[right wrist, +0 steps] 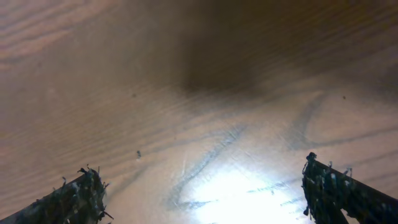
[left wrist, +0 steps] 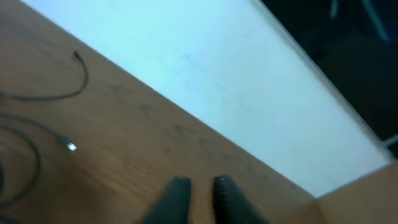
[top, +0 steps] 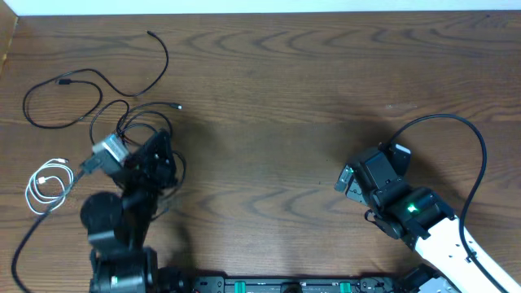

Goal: Untangle cables

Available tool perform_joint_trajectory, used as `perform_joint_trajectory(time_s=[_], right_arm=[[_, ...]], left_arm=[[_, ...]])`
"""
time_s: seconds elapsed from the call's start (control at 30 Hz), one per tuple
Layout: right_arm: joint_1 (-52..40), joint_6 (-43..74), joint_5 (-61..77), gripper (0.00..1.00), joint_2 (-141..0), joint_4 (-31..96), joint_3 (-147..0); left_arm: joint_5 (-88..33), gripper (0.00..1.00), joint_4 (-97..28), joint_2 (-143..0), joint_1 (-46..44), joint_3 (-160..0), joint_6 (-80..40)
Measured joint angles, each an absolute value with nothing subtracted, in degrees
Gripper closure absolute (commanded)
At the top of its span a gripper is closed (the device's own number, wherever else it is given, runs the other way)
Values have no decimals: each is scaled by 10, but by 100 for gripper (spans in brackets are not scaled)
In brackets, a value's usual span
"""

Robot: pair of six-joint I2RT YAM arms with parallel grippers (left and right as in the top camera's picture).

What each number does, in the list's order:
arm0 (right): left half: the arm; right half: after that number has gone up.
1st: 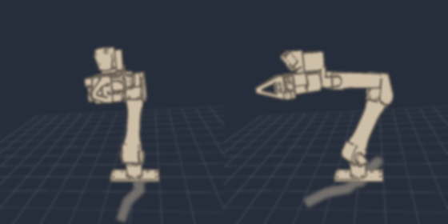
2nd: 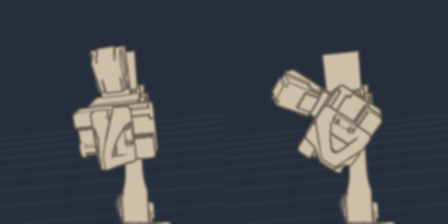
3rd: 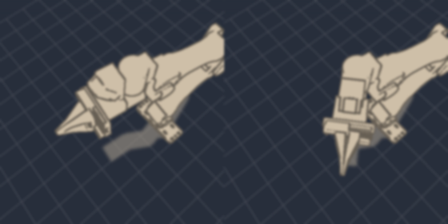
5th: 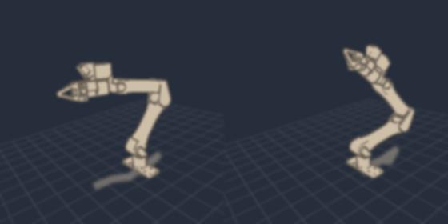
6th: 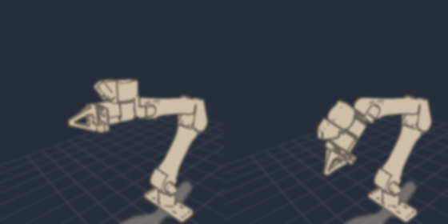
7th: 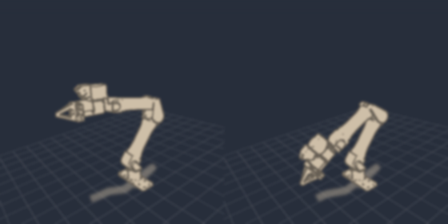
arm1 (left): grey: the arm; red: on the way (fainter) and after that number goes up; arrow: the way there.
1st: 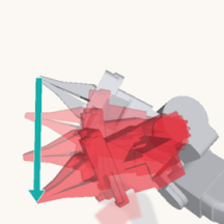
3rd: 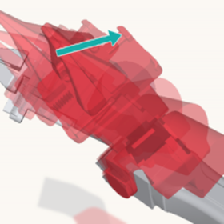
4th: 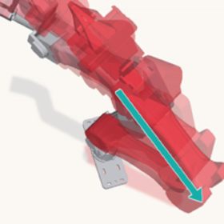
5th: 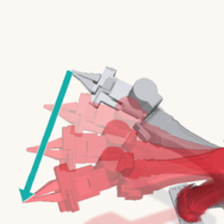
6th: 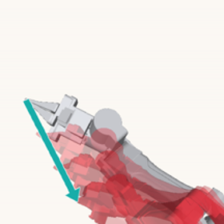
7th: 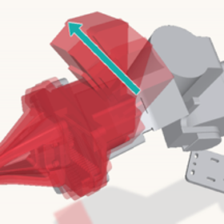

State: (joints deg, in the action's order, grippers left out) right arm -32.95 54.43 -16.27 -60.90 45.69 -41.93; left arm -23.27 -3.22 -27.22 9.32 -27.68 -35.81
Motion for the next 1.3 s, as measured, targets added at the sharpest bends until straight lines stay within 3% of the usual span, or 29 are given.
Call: perform_joint_trajectory(time_s=[0.13,0.2,0.63,0.83,1.07,1.3], right_arm=[[-329,544,-177,1,-609,452,-419],[-329,544,-190,1,-609,448,-419],[-329,406,-301,1,-609,224,-420],[-328,380,-275,1,-609,242,-419],[-328,364,-124,1,-609,277,-419],[-328,310,-69,1,-609,303,-419]], left_arm=[[-242,26,-77,-232,93,-277,-340],[-243,5,-105,-227,93,-277,-332],[-250,4,-258,-235,93,-277,-328],[-252,4,-333,-235,93,-277,-328],[-252,4,-402,-235,93,-277,-328],[-252,4,-434,-235,93,-277,-328]])
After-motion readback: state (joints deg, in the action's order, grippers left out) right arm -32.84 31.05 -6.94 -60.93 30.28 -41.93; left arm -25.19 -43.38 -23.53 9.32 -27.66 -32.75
